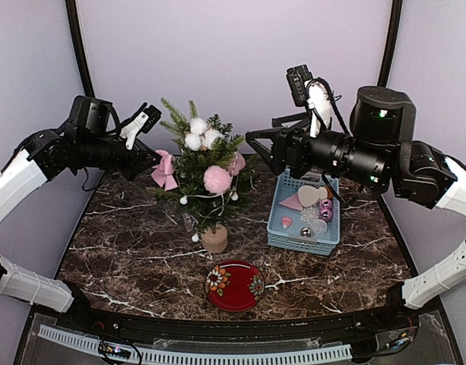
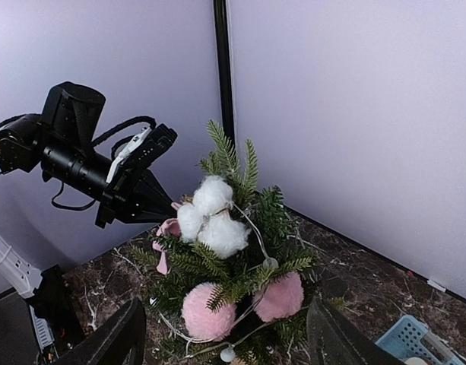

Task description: Decorate the small christmas tree

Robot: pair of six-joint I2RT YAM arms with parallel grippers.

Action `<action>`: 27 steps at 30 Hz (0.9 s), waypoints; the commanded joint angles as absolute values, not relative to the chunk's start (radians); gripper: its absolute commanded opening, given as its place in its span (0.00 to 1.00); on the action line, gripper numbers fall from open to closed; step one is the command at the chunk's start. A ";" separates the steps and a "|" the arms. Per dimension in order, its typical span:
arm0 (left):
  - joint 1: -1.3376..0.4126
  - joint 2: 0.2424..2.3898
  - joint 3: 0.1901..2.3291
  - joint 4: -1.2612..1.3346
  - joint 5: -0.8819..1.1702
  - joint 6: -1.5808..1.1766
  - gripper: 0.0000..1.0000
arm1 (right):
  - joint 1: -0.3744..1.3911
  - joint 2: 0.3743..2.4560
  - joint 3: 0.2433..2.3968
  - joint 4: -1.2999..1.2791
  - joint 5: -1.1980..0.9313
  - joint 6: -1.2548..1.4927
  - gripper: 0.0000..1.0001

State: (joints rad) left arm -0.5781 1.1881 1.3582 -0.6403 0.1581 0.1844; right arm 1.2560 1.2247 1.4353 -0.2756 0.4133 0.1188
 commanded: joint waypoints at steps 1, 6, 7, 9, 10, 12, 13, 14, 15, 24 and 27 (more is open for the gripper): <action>-0.567 1.219 1.404 -0.623 0.136 0.219 0.00 | 1.250 1.219 1.434 -0.219 0.400 0.137 0.74; -0.561 1.260 1.424 -0.613 0.165 0.235 0.00 | 1.250 1.223 1.431 -0.215 0.402 0.138 0.74; -0.561 1.264 1.425 -0.602 0.172 0.235 0.00 | 1.250 1.224 1.430 -0.214 0.402 0.139 0.74; -0.561 1.275 1.430 -0.590 0.185 0.241 0.00 | 1.250 1.227 1.428 -0.210 0.400 0.141 0.74; -0.561 1.284 1.432 -0.586 0.187 0.246 0.00 | 1.250 1.229 1.426 -0.206 0.397 0.143 0.74; -0.561 1.293 1.435 -0.575 0.192 0.255 0.00 | 1.250 1.234 1.424 -0.202 0.387 0.148 0.74; -0.561 1.296 1.435 -0.571 0.196 0.259 0.00 | 1.250 1.237 1.424 -0.201 0.381 0.150 0.74; -0.561 1.304 1.438 -0.570 0.197 0.265 0.00 | 1.250 1.241 1.424 -0.200 0.378 0.152 0.74; -0.561 1.309 1.439 -0.568 0.200 0.268 0.00 | 1.250 1.245 1.425 -0.201 0.375 0.153 0.74; -0.561 1.354 1.451 -0.551 0.259 0.304 0.00 | 1.250 1.264 1.430 -0.191 0.360 0.156 0.75; -0.561 1.368 1.446 -0.546 0.269 0.308 0.00 | 1.249 1.265 1.426 -0.186 0.360 0.159 0.75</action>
State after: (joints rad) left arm -0.5648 1.3594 1.4231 -0.5682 0.2260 0.2802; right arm 1.2556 1.2640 1.4319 -0.2443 0.3698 0.1444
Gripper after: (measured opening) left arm 0.014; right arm 0.747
